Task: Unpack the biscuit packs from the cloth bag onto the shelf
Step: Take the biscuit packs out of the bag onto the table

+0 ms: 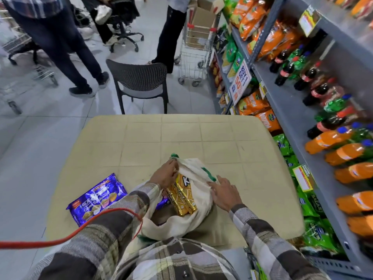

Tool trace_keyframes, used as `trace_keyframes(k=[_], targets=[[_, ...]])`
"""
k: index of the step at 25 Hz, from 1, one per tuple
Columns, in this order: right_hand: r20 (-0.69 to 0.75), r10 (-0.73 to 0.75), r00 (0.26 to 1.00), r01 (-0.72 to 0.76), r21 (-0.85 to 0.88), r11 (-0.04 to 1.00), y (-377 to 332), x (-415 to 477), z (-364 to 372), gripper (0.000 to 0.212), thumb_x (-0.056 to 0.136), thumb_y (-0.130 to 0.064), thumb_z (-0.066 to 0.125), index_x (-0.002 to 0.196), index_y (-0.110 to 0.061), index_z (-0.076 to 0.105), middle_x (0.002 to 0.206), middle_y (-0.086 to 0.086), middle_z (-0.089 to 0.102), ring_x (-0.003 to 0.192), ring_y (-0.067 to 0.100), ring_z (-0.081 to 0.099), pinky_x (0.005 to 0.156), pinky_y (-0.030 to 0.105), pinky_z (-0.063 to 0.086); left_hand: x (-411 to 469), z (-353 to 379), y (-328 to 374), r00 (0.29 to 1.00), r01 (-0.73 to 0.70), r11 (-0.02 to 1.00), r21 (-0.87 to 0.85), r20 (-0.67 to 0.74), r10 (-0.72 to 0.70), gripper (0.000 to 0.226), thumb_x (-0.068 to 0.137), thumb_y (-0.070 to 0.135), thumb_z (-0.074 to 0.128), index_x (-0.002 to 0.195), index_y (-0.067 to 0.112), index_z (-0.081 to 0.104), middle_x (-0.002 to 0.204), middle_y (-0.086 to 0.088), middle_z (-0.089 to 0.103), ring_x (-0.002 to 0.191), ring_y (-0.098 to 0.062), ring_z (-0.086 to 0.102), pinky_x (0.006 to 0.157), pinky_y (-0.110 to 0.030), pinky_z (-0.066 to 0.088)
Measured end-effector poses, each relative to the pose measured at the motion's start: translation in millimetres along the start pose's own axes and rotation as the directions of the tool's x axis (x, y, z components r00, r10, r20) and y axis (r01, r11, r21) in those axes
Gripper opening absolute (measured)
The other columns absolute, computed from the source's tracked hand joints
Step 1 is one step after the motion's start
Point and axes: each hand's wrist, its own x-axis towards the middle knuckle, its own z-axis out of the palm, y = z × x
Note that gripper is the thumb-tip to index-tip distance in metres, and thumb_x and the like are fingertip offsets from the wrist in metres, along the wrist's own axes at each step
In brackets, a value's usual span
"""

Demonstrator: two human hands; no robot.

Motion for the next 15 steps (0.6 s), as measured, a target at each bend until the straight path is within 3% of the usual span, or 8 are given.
trace_keyframes(k=[2,4,5,7,9,11,15], targets=[[0.095,0.112,0.989,-0.127,0.164,0.978,-3,-1,10,0.077,0.086,-0.076,0.041,0.150,-0.034,0.032,0.162,0.006,0.021,0.142,0.035,0.032,0.112,0.050,0.036,5,3,4,0.999,-0.036,0.998,0.054,0.029,0.034,0.028,0.092,0.015,0.059,0.120,0.012,0.058,0.140,-0.007,0.045,0.124,-0.029,0.052,0.103,-0.038,0.044],[0.137,0.135,0.981,-0.174,0.333,0.927,-14,0,23,0.102,0.073,-0.086,0.047,0.154,-0.032,0.017,0.165,0.006,0.014,0.144,0.038,0.032,0.114,0.052,0.035,9,5,5,0.994,-0.054,0.992,0.112,0.102,0.042,0.046,0.090,0.012,0.059,0.136,0.017,0.054,0.152,-0.010,0.035,0.135,-0.030,0.042,0.111,-0.041,0.038],[0.138,0.131,0.982,-0.176,0.399,0.900,-19,1,27,0.100,0.077,-0.079,0.053,0.154,-0.030,0.013,0.164,0.008,0.015,0.144,0.037,0.032,0.114,0.051,0.034,11,4,6,0.992,-0.040,0.990,0.136,0.121,0.024,0.051,0.090,0.013,0.060,0.139,0.020,0.052,0.154,-0.011,0.032,0.137,-0.031,0.039,0.113,-0.042,0.037],[0.064,0.145,0.987,-0.157,0.509,0.846,-19,2,34,0.072,0.094,-0.042,0.057,0.153,-0.024,0.020,0.158,0.010,0.026,0.139,0.036,0.039,0.111,0.046,0.036,12,4,10,0.999,-0.019,0.984,0.179,0.052,0.010,0.049,0.086,0.016,0.065,0.134,0.021,0.057,0.147,-0.012,0.039,0.130,-0.034,0.044,0.108,-0.043,0.041],[-0.036,0.187,0.982,-0.139,0.540,0.830,-10,5,37,0.057,0.095,-0.007,0.045,0.148,-0.023,0.032,0.144,0.009,0.040,0.123,0.035,0.052,0.105,0.044,0.044,9,6,15,0.992,-0.043,0.974,0.221,-0.103,0.067,0.037,0.080,0.019,0.072,0.115,0.013,0.063,0.121,-0.012,0.051,0.108,-0.035,0.053,0.089,-0.045,0.049],[-0.057,0.213,0.975,-0.147,0.549,0.823,1,7,40,0.059,0.091,0.005,0.041,0.142,-0.024,0.040,0.132,0.005,0.043,0.109,0.032,0.059,0.098,0.046,0.049,3,10,18,0.976,-0.023,0.979,0.201,-0.208,0.065,0.033,0.079,0.020,0.072,0.107,0.006,0.061,0.103,-0.013,0.054,0.095,-0.034,0.054,0.078,-0.044,0.050],[-0.098,0.252,0.963,-0.151,0.577,0.802,15,27,44,0.056,0.085,0.008,0.042,0.129,-0.025,0.052,0.121,0.004,0.047,0.102,0.029,0.058,0.087,0.040,0.052,-5,21,16,0.959,0.227,0.971,0.076,-0.191,-0.210,0.037,0.093,0.039,0.059,0.111,0.007,0.055,0.108,-0.010,0.056,0.102,-0.028,0.053,0.087,-0.038,0.045]])
